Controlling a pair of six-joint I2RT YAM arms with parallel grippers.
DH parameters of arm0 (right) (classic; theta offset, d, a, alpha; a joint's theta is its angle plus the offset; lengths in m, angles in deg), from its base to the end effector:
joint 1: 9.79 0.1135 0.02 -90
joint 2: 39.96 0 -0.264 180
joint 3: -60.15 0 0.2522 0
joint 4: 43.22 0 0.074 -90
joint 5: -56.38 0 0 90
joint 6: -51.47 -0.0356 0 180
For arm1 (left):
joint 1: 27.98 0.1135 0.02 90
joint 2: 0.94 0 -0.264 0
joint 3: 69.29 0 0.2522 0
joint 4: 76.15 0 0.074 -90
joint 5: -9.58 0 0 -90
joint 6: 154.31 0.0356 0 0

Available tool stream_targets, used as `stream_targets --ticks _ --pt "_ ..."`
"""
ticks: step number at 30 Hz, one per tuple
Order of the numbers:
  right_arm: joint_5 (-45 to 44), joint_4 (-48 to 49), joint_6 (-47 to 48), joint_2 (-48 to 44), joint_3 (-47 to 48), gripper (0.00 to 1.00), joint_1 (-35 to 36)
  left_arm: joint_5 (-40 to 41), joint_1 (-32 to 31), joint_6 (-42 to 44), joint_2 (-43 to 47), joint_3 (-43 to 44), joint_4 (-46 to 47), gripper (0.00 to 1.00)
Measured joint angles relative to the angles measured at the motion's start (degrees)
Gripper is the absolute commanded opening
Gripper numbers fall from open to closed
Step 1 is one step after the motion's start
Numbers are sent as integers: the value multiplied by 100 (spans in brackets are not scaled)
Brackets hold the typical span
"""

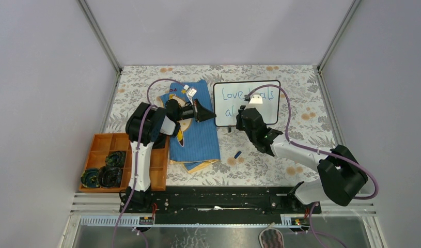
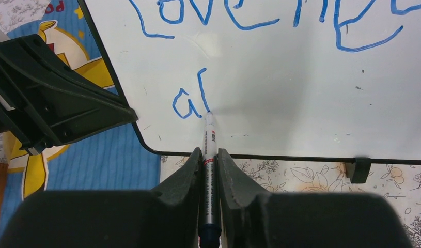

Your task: Write a sentence on the whiteboard

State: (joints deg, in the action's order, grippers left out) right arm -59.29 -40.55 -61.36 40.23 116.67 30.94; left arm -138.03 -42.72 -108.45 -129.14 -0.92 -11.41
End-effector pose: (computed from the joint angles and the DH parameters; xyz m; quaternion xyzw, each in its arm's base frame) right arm 0.2412 0.1874 0.2344 -0.0007 0.8133 0.1352 0.5659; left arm 0.3818 -0.1315 0.1109 0.1930 0.6632 -0.6010 0.4021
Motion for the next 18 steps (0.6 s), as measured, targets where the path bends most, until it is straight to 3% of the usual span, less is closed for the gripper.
stream_targets --ticks 18 --pt "9 -234 -39 -286 -166 0 -2 -4 0 2 0 0 -2 0"
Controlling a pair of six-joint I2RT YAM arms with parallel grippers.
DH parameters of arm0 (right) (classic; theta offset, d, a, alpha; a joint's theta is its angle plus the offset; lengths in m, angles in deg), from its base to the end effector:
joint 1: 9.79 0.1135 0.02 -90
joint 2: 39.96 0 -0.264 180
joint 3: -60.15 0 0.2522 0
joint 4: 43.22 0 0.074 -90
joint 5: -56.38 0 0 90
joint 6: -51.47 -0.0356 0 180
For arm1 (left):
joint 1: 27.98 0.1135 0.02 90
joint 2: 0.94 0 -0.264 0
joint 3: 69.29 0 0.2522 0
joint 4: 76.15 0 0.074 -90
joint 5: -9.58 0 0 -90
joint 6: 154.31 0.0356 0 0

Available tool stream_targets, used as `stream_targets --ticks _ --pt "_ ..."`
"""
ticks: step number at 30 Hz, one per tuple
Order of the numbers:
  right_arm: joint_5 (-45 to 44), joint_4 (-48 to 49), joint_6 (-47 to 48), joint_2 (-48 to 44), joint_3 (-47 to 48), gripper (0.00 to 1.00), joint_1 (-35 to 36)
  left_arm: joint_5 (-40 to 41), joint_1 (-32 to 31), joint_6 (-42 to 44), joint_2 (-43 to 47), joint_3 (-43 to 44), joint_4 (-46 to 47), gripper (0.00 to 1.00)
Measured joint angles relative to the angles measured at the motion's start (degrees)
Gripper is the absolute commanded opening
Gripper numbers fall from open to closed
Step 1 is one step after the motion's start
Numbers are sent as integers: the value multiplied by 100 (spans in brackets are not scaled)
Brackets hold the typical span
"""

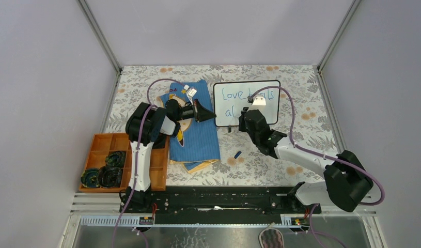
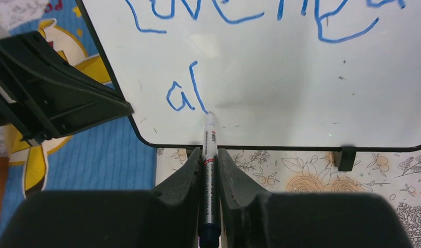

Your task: Write a sentence on the whiteboard

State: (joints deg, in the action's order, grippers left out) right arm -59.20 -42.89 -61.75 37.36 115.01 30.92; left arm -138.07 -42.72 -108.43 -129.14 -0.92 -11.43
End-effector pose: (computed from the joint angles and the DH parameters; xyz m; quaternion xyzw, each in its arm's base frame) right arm 0.2324 0.1797 0.2347 -0.0009 0.8185 0.1324 0.5591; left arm 0.3818 -0.1315 0.1109 0.1933 0.6632 -0.6011 0.4019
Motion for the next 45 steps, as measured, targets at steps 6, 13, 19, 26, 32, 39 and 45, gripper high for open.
stream_targets --ticks 6,13,19,26,32,39,45 --pt "-81 -11 48 -271 17 0 -7 0 0 -2 0 0 0 0" --pt "-85 -9 133 -236 234 0 -151 2 0 -2 0 0 0 0" --pt "-83 37 197 -120 501 0 -205 0 0 0 0 0 0 0" --pt "-81 57 238 87 640 0 -216 0 0 0 0 0 0 0" --pt "-81 57 240 142 643 0 -243 2 0 -2 0 0 0 0" --pt "-79 57 240 164 643 0 -286 2 0 -2 0 0 0 0" --pt "-72 61 240 240 643 0 -297 0 0 -2 0 0 -2 0"
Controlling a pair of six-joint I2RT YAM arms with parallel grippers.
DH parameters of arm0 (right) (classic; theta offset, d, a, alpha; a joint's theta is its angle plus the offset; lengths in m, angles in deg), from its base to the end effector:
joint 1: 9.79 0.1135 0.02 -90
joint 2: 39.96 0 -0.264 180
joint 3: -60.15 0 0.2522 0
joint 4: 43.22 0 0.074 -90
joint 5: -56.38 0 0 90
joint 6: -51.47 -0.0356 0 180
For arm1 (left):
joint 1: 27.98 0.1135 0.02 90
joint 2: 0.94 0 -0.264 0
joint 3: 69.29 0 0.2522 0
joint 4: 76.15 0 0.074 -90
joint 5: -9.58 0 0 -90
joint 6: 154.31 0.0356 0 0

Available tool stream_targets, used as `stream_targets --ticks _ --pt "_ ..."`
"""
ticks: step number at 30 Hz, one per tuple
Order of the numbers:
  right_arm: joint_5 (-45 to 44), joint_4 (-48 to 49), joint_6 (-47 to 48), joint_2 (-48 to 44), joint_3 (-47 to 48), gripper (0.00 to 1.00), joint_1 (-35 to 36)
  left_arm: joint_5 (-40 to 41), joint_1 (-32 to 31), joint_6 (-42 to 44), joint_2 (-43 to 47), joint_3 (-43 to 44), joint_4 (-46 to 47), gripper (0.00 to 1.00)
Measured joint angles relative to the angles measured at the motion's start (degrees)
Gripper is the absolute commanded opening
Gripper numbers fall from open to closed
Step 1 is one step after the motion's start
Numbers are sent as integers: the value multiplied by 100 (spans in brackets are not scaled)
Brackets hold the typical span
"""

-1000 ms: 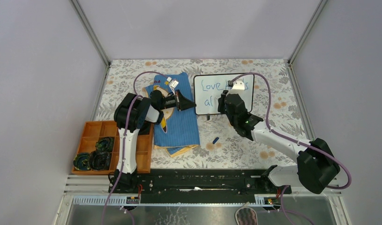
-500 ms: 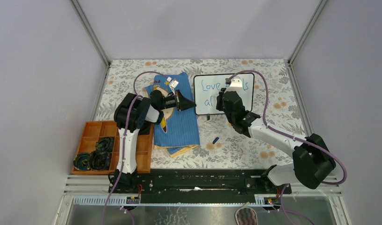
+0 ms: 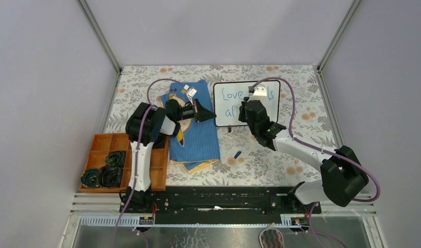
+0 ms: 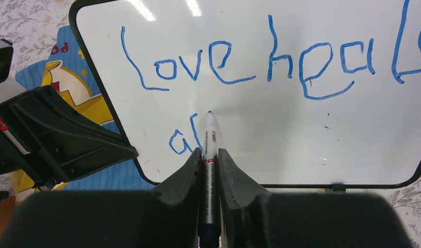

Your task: Write a sentence on the whiteboard

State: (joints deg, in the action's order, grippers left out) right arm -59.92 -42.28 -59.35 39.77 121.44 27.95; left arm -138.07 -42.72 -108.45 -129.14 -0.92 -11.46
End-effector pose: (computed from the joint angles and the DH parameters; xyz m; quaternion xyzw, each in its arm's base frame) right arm 0.2573 0.1792 0.2616 0.0175 0.7965 0.1216 0.5920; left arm 0.3818 -0.1316 0.1108 0.1931 0.6634 -0.6012 0.4016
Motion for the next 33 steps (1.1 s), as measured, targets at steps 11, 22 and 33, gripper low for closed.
stream_targets --ticks 11,22,33 --pt "2 13 -9 11 9 0 0 2 0 2 0 0 0 0" --pt "37 98 -90 4 -111 0 0 7 0 15 0 0 -7 0" --pt "74 98 -201 -81 -334 0 0 20 0 24 0 0 -11 0"
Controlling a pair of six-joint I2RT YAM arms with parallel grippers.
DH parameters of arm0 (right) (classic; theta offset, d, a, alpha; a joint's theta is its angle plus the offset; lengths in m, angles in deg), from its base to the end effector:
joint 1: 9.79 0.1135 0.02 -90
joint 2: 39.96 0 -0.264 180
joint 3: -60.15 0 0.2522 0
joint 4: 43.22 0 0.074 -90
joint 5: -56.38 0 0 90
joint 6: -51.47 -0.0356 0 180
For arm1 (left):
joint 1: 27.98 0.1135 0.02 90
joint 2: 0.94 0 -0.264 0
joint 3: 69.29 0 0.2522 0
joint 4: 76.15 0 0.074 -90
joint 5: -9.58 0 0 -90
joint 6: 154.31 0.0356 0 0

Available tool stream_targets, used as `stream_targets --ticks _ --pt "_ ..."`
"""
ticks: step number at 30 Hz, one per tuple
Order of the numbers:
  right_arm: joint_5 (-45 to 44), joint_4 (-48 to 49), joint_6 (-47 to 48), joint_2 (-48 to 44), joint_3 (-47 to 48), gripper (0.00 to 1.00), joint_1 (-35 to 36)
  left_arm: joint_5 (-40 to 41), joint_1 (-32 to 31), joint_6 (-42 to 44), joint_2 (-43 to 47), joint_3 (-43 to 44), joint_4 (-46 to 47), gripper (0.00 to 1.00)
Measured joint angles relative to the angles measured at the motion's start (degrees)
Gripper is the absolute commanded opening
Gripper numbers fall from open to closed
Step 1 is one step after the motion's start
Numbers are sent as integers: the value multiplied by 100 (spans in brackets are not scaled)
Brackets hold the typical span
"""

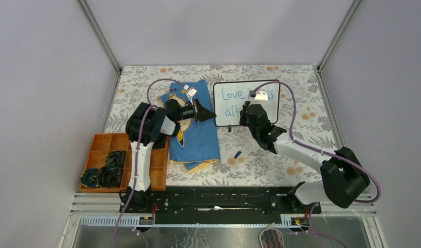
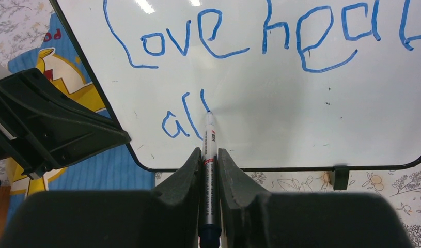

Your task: Write a sentence on the whiteboard

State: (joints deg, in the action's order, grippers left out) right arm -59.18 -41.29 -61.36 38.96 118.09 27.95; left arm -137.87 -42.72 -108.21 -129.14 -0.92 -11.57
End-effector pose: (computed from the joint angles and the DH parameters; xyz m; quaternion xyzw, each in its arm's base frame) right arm 0.2506 0.1746 0.2476 0.0242 0.8041 0.1299 0.5796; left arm 0.3819 -0.1315 0.1106 0.1927 0.6638 -0.5997 0.4032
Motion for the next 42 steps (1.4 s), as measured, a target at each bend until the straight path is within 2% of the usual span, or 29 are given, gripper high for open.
stream_targets --ticks 42 --pt "101 -339 -127 -439 -411 0 -2 -2 -11 15 0 -2 0 0"
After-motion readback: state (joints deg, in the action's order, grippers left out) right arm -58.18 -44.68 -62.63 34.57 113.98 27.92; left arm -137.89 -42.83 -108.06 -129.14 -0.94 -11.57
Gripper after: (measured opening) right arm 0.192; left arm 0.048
